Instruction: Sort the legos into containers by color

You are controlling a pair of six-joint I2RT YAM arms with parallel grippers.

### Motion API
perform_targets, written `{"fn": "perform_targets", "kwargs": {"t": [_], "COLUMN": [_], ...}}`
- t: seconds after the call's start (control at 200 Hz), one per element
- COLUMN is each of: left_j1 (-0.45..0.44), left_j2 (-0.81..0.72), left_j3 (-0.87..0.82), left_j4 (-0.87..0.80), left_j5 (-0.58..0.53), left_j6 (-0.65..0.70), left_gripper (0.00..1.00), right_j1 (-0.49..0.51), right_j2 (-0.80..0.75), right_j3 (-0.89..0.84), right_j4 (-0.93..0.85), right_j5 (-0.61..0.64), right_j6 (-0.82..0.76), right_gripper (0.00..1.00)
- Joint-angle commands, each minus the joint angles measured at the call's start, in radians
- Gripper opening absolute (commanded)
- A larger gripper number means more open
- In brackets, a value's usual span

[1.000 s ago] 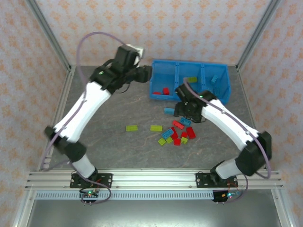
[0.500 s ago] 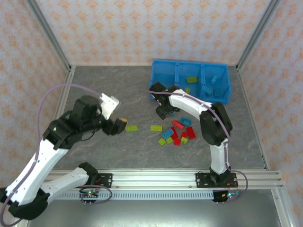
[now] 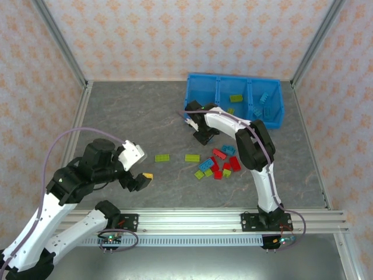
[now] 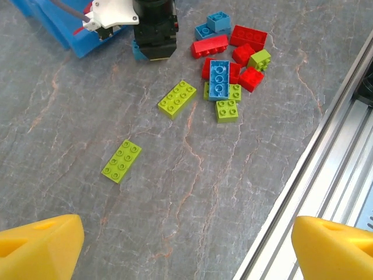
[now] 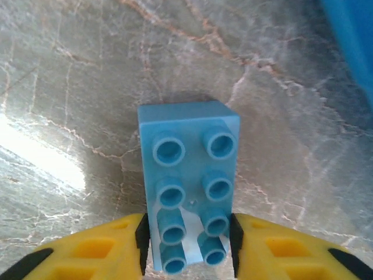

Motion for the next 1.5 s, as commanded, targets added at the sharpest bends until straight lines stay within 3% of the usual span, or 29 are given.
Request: {"fn": "perform_targets", "kwargs": {"t": [0.0,0.045,0.16,0.19,0.265,0.425,0.495,0.651,0.746,1.131,1.291,1.496], "left_j1": [-0.004,-0.004,-0.003,-0.003,-0.003,-0.004,-0.004,-0.003,-0.004,-0.004,-0.004,-0.004], "left_j2": [-0.002,-0.002,0.001,0.004,0.017,0.052,0.064,0.071,0.072,0.152,0.198,0.219], "left_j3": [-0.005,-0.011,-0.019,-0.021,-0.025,-0.021,-0.019,-0.021,-0.022,0.033,0.084,0.122], "left_j4": [0.055,0.062,0.084,0.089,0.099,0.116,0.12,0.124,0.131,0.241,0.294,0.338], "left_j5": [0.018,0.016,0.009,0.009,0.01,0.018,0.019,0.019,0.017,0.038,0.025,-0.07], "left_j6": [-0.007,-0.006,0.003,0.005,0.012,0.019,0.023,0.029,0.034,0.046,0.026,-0.061], "left_gripper": [0.93,0.94,0.94,0.94,0.94,0.94,0.95,0.95,0.95,0.98,0.99,1.0], "right_j1": [0.004,0.004,0.005,0.008,0.011,0.012,0.012,0.012,0.012,0.003,-0.115,-0.433], "right_j2": [0.01,0.004,-0.013,-0.013,-0.012,0.004,0.028,0.06,0.022,-0.441,-0.582,-0.647], "right_j3": [0.018,0.015,0.0,-0.001,-0.002,0.005,0.026,0.056,0.04,-0.194,-0.248,-0.348], "right_j4": [-0.055,-0.059,-0.064,-0.065,-0.067,-0.044,-0.048,-0.068,-0.05,0.211,0.285,0.442], "right_j5": [-0.038,-0.046,-0.048,-0.035,0.006,-0.03,-0.04,-0.047,-0.041,-0.033,0.029,0.025], "right_j6": [0.002,0.005,0.023,0.03,0.05,0.073,0.089,0.111,0.129,0.388,0.526,0.835], "right_gripper": [0.32,0.28,0.29,0.32,0.52,0.56,0.54,0.35,0.29,0.23,0.21,0.25]}}
